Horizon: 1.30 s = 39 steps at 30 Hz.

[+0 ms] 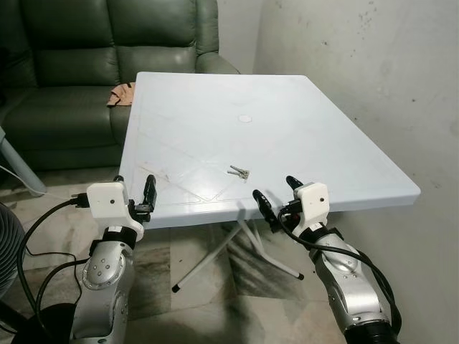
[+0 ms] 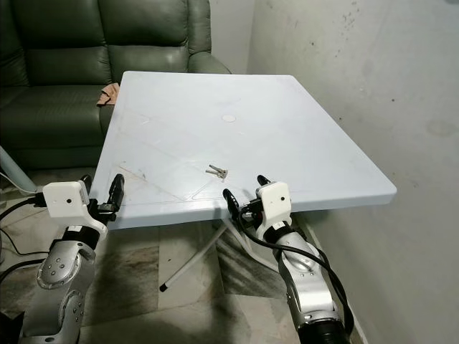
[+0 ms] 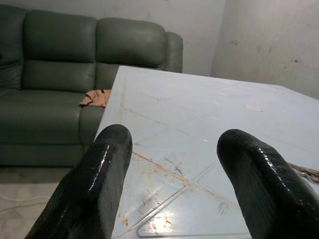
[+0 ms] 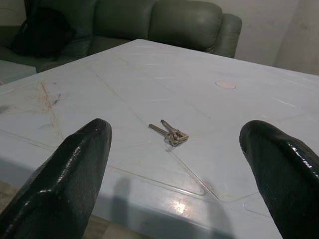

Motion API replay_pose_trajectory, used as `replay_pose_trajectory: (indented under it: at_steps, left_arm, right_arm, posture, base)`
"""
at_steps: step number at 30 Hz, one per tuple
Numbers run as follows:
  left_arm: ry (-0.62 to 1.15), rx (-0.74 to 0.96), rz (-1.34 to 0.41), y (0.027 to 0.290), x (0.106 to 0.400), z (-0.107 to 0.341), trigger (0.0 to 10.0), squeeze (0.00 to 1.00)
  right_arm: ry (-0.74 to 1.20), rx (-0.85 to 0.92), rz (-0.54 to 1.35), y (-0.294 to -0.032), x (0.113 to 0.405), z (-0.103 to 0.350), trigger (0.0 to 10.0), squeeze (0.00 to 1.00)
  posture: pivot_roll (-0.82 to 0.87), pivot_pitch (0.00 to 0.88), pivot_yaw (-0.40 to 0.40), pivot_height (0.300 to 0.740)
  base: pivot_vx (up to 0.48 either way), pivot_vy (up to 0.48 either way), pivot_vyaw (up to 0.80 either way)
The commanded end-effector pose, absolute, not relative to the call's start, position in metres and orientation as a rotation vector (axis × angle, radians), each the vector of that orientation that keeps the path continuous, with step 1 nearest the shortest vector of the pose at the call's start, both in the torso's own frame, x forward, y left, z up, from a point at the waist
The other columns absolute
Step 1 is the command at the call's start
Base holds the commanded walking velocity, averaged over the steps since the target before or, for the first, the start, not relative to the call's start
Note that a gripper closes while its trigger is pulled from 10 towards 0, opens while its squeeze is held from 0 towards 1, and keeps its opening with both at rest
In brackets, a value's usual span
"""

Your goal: Hang keys on a hook

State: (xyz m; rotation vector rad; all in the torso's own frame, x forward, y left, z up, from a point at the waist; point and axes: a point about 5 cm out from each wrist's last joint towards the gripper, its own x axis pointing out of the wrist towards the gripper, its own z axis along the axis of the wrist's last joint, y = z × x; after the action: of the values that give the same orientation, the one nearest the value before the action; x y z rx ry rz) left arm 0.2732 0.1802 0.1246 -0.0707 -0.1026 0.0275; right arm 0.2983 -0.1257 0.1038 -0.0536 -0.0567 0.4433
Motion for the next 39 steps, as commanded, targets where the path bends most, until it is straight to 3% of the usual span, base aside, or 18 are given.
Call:
replay_pose_trajectory:
  at_steps: [1, 20, 29, 39]
  left_arm:
    - [-0.109, -0.065, 0.032, 0.180, 0.274, 0.127, 10.0, 0.00]
    - [-0.118, -0.016, -0.029, 0.171, 0.272, 0.128, 10.0, 0.00]
    - [-0.136, 0.020, -0.098, 0.155, 0.272, 0.134, 10.0, 0.00]
    - [-0.133, -0.003, -0.064, 0.162, 0.261, 0.134, 10.0, 0.00]
  right_arm:
    - [-0.069, -0.059, 0.432, -0.127, 0.303, 0.110, 10.0, 0.00]
    - [-0.090, -0.073, 0.478, -0.119, 0.304, 0.115, 10.0, 0.00]
    - [-0.095, -0.070, 0.445, -0.104, 0.319, 0.129, 10.0, 0.00]
    - [-0.049, -0.053, 0.421, -0.085, 0.330, 0.137, 10.0, 0.00]
  posture:
    - [-0.07, 0.000, -0.050, 0.724]
    - [-0.07, 0.000, -0.045, 0.724]
    - [-0.06, 0.000, -0.049, 0.724]
    - [-0.03, 0.040, -0.082, 0.724]
  base:
    - [0.000, 0.000, 0.00]
    - [0.000, 0.000, 0.00]
    - [0.000, 0.000, 0.00]
    - [0.000, 0.000, 0.00]
